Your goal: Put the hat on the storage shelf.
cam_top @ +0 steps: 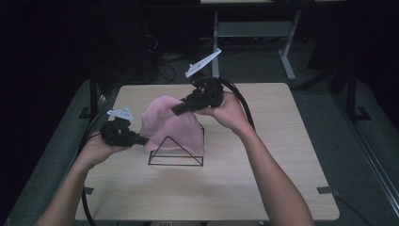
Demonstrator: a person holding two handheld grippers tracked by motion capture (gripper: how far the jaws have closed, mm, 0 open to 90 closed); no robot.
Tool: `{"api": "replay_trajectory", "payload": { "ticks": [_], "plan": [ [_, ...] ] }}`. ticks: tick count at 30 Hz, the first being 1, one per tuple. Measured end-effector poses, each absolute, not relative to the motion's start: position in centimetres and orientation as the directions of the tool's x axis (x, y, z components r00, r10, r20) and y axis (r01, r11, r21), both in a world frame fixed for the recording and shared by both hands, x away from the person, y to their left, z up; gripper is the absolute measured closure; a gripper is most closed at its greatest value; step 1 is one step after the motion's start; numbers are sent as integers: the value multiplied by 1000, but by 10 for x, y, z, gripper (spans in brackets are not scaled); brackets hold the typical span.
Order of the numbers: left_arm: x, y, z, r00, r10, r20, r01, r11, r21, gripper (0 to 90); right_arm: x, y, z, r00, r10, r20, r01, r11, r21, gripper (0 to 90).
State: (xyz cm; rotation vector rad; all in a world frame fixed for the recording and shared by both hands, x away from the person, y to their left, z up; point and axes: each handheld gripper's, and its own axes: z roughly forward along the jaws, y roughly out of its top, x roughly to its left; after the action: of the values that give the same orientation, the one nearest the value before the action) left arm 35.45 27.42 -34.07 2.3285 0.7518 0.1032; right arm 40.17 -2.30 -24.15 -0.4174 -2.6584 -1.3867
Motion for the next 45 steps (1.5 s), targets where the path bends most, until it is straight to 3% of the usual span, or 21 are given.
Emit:
{"api": "replay_trajectory", "payload": {
  "ticks": [18, 26, 35, 43, 45],
  "plan": [
    [351, 271, -369, 836, 540, -97, 489, -655, 576, 831, 401, -23, -281, -946, 164, 281, 323, 560, 762, 747],
    [352, 267, -384, 837, 540, -89, 495, -680, 540, 831, 401, -24, -297, -940, 169, 297, 339, 577, 743, 666],
    [354, 268, -394, 834, 547, -73, 504, -702, 503, 832, 397, -28, -298, -941, 169, 292, 334, 585, 739, 636],
    [355, 268, -402, 830, 552, -77, 515, -706, 487, 832, 394, -24, -299, -953, 160, 258, 302, 593, 746, 808],
    [355, 268, -402, 829, 554, -79, 517, -706, 484, 832, 394, -23, -299, -956, 159, 246, 292, 596, 748, 812]
  ]
}}
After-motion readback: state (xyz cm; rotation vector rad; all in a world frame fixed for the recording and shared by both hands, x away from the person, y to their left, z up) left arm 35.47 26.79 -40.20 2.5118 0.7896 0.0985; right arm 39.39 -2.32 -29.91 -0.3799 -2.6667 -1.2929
